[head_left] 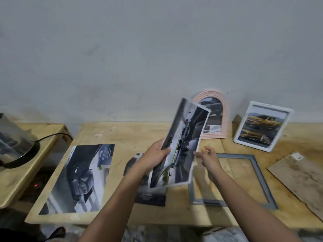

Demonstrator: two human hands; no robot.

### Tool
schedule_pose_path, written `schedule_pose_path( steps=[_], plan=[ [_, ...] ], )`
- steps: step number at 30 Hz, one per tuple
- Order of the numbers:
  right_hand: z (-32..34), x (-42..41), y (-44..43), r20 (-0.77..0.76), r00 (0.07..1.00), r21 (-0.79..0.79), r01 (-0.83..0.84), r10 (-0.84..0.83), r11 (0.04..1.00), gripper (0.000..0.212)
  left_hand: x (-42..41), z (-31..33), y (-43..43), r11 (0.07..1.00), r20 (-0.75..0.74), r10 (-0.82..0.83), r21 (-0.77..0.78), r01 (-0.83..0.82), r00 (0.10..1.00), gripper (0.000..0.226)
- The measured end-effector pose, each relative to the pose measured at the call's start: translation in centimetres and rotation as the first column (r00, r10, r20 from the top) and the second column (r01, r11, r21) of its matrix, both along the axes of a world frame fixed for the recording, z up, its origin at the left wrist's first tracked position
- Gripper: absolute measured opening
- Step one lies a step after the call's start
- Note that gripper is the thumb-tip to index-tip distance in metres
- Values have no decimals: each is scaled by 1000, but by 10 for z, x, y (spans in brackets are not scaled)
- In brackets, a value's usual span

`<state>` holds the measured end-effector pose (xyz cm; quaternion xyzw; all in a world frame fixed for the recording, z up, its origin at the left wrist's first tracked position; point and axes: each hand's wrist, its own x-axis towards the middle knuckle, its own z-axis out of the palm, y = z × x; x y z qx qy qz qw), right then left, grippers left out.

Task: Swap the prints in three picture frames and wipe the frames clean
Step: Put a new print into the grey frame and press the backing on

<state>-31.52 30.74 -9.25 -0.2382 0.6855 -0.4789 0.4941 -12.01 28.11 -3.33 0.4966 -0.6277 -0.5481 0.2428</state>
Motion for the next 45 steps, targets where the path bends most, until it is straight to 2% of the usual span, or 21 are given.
schedule_pose_path(
  steps=[1, 2, 4, 5, 7, 9, 10, 11, 13, 14, 16, 18, 20, 23, 24, 26, 27, 30, 35, 40, 45],
  plan=[
    [6, -14, 2, 43, 999, 11, 17, -17, 1000, 62, -19, 5, 3, 992, 1, -76, -105, 75, 997, 43],
    [15, -27, 4, 106, 993, -7, 54, -53, 998, 57, -37, 9, 7, 970, 15, -137, -199, 137, 990, 51],
    [36, -57, 11, 338, 934, -104, 163, -120, 981, 28, -71, 12, 15, 899, 141, -190, -372, 230, 972, 61],
    [46, -73, 16, 475, 872, -164, 224, -123, 961, 27, -86, 8, 18, 843, 241, -176, -463, 273, 954, 64],
    [57, -112, 31, 617, 781, -259, 312, -92, 914, 50, -114, -2, 29, 718, 471, -131, -561, 411, 872, 70],
    [63, -148, 51, 636, 770, -273, 291, -55, 917, 71, -135, -20, 43, 659, 665, -109, -508, 555, 738, 78],
    [59, -166, 62, 604, 796, -244, 234, -42, 941, 73, -145, -29, 51, 663, 713, -127, -456, 594, 689, 80],
    [53, -181, 73, 562, 827, -205, 165, -22, 965, 66, -154, -40, 58, 678, 739, -157, -402, 616, 655, 81],
    [35, -202, 91, 401, 916, -76, 22, 10, 997, 34, -171, -62, 72, 705, 771, -231, -287, 648, 593, 80],
    [23, -209, 99, 266, 964, 29, -13, 5, 999, 24, -178, -74, 78, 709, 791, -248, -245, 661, 559, 79],
    [-3, -221, 113, -53, 998, 227, -22, 35, 974, 22, -190, -98, 88, 714, 834, -243, -191, 673, 495, 79],
    [-20, -227, 122, -225, 973, 302, 14, 57, 953, 19, -196, -117, 99, 732, 866, -222, -155, 663, 448, 74],
    [-29, -227, 127, -317, 948, 288, 68, 28, 955, 19, -196, -131, 106, 746, 885, -201, -139, 652, 419, 67],
    [-38, -225, 128, -433, 894, 287, 15, 116, 958, 39, -189, -145, 110, 780, 879, -237, -81, 620, 413, 63],
    [-42, -223, 128, -496, 849, 296, -33, 183, 955, 45, -186, -149, 110, 789, 874, -271, -38, 613, 404, 66],
    [-57, -218, 130, -638, 689, 321, -167, 343, 932, 56, -180, -156, 110, 809, 863, -331, 51, 586, 382, 79],
    [-66, -214, 131, -671, 611, 344, -245, 420, 907, 62, -178, -159, 111, 824, 857, -344, 79, 562, 385, 83],
    [-89, -195, 134, -644, 478, 429, -419, 597, 800, 67, -174, -166, 113, 876, 843, -299, 56, 478, 448, 77],
    [-107, -180, 125, -674, 277, 529, -467, 685, 709, 61, -175, -170, 116, 932, 836, -166, -41, 361, 523, 69],
    [-113, -183, 113, -697, 254, 518, -469, 671, 715, 62, -176, -178, 119, 956, 832, -101, -71, 286, 546, 65],
    [-114, -184, 110, -762, 263, 455, -435, 593, 777, 63, -178, -178, 115, 960, 822, -80, -89, 266, 564, 60]
  ],
)
